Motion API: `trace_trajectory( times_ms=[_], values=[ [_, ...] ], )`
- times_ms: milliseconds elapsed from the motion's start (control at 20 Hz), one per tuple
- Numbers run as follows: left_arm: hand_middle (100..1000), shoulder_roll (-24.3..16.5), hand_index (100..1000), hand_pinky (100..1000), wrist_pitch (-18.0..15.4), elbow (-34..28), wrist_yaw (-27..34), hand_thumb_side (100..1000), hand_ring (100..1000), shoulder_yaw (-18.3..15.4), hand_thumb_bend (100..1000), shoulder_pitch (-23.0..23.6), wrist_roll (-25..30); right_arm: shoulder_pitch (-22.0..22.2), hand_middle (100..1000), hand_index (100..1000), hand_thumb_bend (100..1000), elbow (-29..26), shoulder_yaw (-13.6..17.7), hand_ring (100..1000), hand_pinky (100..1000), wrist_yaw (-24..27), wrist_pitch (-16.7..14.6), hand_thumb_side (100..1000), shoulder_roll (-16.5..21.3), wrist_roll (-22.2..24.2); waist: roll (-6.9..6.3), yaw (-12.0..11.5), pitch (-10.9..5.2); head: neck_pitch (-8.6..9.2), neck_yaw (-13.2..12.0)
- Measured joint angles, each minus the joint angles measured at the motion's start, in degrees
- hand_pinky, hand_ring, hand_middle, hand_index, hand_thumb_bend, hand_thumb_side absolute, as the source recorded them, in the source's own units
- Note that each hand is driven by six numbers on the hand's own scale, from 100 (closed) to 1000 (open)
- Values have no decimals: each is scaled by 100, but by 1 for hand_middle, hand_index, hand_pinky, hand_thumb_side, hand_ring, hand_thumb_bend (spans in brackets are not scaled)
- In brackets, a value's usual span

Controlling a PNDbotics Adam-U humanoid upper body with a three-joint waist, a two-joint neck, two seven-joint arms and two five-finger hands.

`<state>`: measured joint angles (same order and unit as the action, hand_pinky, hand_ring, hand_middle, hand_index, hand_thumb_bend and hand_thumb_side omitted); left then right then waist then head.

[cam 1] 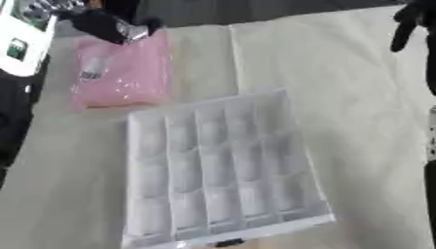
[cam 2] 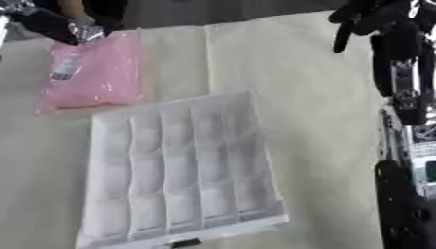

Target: Pick up objects on the table and place them in the box.

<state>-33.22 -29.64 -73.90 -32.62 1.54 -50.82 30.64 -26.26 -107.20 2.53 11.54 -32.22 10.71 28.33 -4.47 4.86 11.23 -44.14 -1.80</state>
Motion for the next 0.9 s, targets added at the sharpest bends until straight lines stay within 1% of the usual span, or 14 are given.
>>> trace_trajectory(
  times_ms=[250, 350, 450, 500, 650, 700, 750, 800, 850, 900],
  values=[
    [917, -51, 966, 816, -118, 334, -317, 555, 870, -47, 175, -75, 12, 4, 800, 586, 100, -28, 9, 596, 330, -14, 37, 622, 1, -14, -22, -6, -1, 0, 0],
    [916, -78, 964, 817, -159, 407, -358, 556, 870, -47, 186, -75, 31, 4, 800, 586, 100, -29, 25, 596, 330, -22, 40, 622, 2, -15, -32, -11, -2, 0, 0],
    [914, -120, 958, 817, -189, 472, -360, 531, 866, -46, 202, -75, 46, 5, 800, 586, 100, -29, 32, 596, 330, -30, 48, 622, 4, -22, -33, -23, -2, 0, 0],
    [904, -146, 949, 815, -192, 506, -359, 552, 857, -46, 193, -75, 50, 5, 800, 586, 100, -29, 32, 597, 330, -34, 50, 622, 4, -25, -33, -27, -2, 0, 0],
    [900, -203, 946, 811, -167, 602, -328, 545, 852, -46, 204, -75, 76, 5, 800, 586, 100, -29, 33, 597, 330, -41, 52, 622, 7, -26, -33, -37, -3, 0, 1],
    [899, -208, 945, 809, -159, 622, -306, 499, 852, -46, 289, -75, 84, 5, 801, 586, 100, -29, 33, 597, 330, -42, 52, 622, 10, -26, -33, -38, -3, 0, 1],
    [898, -219, 944, 808, -147, 639, -301, 492, 852, -46, 309, -69, 96, 5, 801, 586, 100, -29, 34, 597, 330, -44, 51, 622, 20, -27, -33, -38, -3, 0, 2],
    [895, -244, 945, 802, -136, 644, -303, 475, 848, -46, 370, -55, 107, 5, 801, 586, 100, -29, 34, 597, 330, -44, 50, 622, 29, -27, -33, -38, -3, 0, 2],
    [895, -270, 950, 809, -114, 650, -330, 462, 850, -46, 397, -42, 129, 5, 801, 586, 100, -29, 34, 597, 330, -44, 49, 620, 37, -28, -33, -39, -3, 0, 2],
    [903, -296, 959, 819, -78, 652, -410, 469, 852, -46, 421, -11, 165, 5, 801, 586, 100, -29, 35, 597, 330, -45, 47, 622, 49, -29, -33, -39, -3, 0, 3]
  ],
)
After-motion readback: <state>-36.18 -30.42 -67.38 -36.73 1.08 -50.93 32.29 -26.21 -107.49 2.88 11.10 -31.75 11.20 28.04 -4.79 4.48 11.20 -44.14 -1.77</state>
